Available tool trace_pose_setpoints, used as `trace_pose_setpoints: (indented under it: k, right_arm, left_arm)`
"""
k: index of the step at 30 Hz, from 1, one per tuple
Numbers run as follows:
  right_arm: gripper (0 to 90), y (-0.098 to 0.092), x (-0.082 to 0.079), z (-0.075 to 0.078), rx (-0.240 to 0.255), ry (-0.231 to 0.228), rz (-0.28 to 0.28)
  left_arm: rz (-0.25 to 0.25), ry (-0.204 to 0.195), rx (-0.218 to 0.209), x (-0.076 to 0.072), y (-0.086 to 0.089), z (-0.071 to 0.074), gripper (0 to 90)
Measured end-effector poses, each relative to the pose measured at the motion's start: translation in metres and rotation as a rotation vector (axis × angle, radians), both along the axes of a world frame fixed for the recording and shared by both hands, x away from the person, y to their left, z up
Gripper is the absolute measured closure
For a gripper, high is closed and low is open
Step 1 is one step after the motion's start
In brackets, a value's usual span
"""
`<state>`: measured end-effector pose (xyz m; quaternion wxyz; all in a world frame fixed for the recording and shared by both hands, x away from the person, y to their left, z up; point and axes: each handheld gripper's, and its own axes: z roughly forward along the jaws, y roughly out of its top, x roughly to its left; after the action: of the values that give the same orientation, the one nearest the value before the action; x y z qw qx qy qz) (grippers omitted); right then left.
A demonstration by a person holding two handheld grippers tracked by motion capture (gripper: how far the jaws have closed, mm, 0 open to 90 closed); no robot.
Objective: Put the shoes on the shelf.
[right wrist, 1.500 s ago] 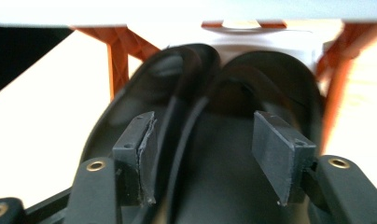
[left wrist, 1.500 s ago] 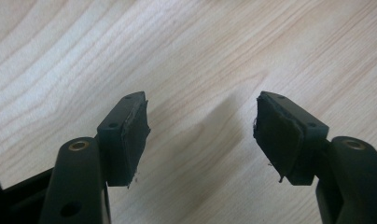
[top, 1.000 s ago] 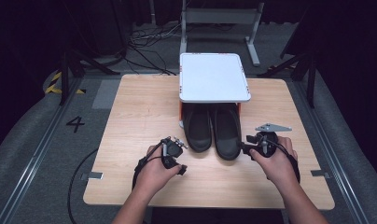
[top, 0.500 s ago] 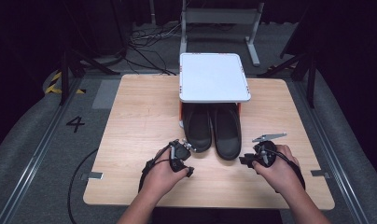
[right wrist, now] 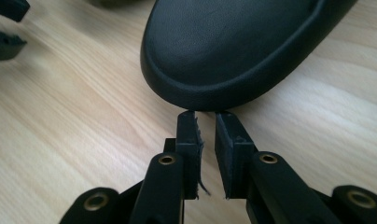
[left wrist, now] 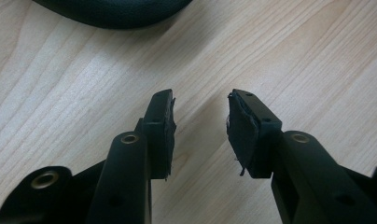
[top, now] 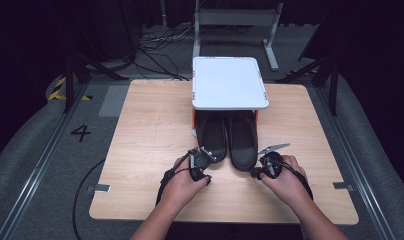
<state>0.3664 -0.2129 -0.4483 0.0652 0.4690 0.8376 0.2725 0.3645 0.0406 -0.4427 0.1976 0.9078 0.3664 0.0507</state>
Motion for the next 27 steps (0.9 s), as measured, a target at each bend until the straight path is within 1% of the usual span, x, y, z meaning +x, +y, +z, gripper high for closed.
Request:
trace_pose_setpoints:
  k: [1,5,6,8,11,12,13,14,15,16,18,19,21,22,23,27]
  right_arm:
    - [81.0,0.006,0.003,0.0,0.003,-0.018,0.003]
    - [80.7,0.012,0.008,0.0,0.0,-0.018,0.007]
    - [79.3,0.013,0.012,-0.002,-0.006,-0.024,-0.005]
    - [78.9,0.013,0.014,-0.003,-0.008,-0.021,-0.007]
    - [75.9,0.01,0.017,-0.006,-0.012,-0.021,-0.03]
    - [74.3,0.009,0.016,-0.005,-0.021,-0.002,-0.04]
    - [74.4,0.007,0.011,-0.001,0.0,0.022,-0.036]
    - [74.4,0.007,0.011,-0.001,0.0,0.022,-0.036]
    - [75.0,0.008,0.007,0.004,0.042,0.044,-0.022]
    - [75.0,0.008,0.007,0.004,0.042,0.044,-0.022]
    - [76.3,0.011,0.007,0.006,0.078,0.064,-0.008]
    - [76.8,0.013,0.008,0.006,0.085,0.072,-0.005]
    - [80.0,0.016,0.012,0.005,0.096,0.061,-0.005]
    - [80.9,0.016,0.013,0.006,0.093,0.065,-0.007]
    - [81.7,0.016,0.017,0.005,0.099,0.06,-0.015]
    - [80.8,0.012,0.022,0.005,0.089,0.031,-0.035]
  left_arm:
    - [0.002,0.002,0.001,0.0,0.0,0.0,60.4]
    - [0.004,0.004,0.002,0.001,-0.001,-0.001,59.3]
    - [0.006,0.002,-0.002,0.001,-0.002,-0.001,58.8]
    - [0.003,-0.002,-0.007,0.001,-0.002,-0.001,58.6]
    - [0.002,-0.002,-0.008,0.002,-0.003,0.0,58.0]
    - [0.004,-0.003,-0.01,0.003,-0.003,0.0,57.9]
    - [0.002,-0.001,-0.009,0.003,-0.004,0.0,57.8]
    - [0.002,-0.004,-0.01,0.004,-0.005,0.0,57.8]
    - [0.003,0.0,-0.003,0.007,-0.007,0.0,58.1]
    - [0.003,0.0,-0.003,0.007,-0.007,0.0,58.4]
    - [0.006,0.002,0.006,0.011,-0.009,-0.001,59.0]
    - [0.002,0.009,0.011,0.012,-0.011,-0.001,59.2]
    - [0.001,0.007,0.015,0.013,-0.012,-0.002,59.4]
    - [0.001,0.008,0.015,0.013,-0.012,-0.003,59.4]
    - [0.001,0.009,0.014,0.013,-0.012,-0.003,59.4]
    - [0.011,0.009,0.009,0.016,-0.012,-0.003,59.3]
